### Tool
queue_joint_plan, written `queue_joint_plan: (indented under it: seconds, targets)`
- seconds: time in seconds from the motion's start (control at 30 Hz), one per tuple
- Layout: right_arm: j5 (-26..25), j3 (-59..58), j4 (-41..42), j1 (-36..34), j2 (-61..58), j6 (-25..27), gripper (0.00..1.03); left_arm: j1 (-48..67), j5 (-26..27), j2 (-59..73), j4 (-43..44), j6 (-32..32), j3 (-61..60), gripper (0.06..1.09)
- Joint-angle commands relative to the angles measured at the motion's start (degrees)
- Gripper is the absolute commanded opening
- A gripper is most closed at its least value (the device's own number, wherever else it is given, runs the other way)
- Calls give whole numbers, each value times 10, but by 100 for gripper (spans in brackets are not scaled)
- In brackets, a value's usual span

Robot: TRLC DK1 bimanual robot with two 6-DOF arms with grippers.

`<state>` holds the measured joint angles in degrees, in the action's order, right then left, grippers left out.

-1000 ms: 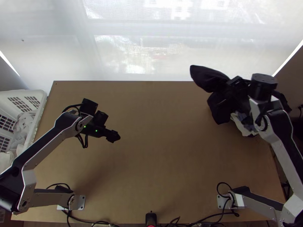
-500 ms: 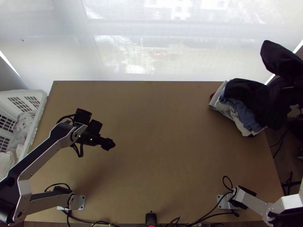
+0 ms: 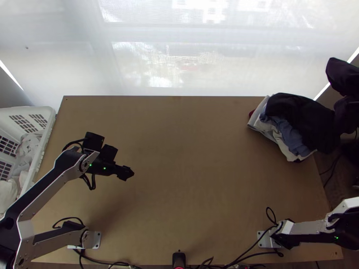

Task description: Fold the t-shirt

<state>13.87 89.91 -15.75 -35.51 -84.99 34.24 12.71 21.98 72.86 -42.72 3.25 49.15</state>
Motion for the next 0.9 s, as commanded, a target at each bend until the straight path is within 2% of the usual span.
queue_joint_plan:
  seconds: [0.0,0.4,0.73,0.87]
  targets:
    - [-17,8,31,24,-83,0,3,-22,0,-21,-5,8,-12,104]
    - [-61,-87,32,144,-95,-17,3,-28,1,-25,-5,8,-13,104]
    - [-73,-242,48,195,-1,-19,3,-31,1,-23,-3,11,-17,104]
    - [-76,-321,70,198,55,-39,3,-31,1,-19,0,9,-14,104]
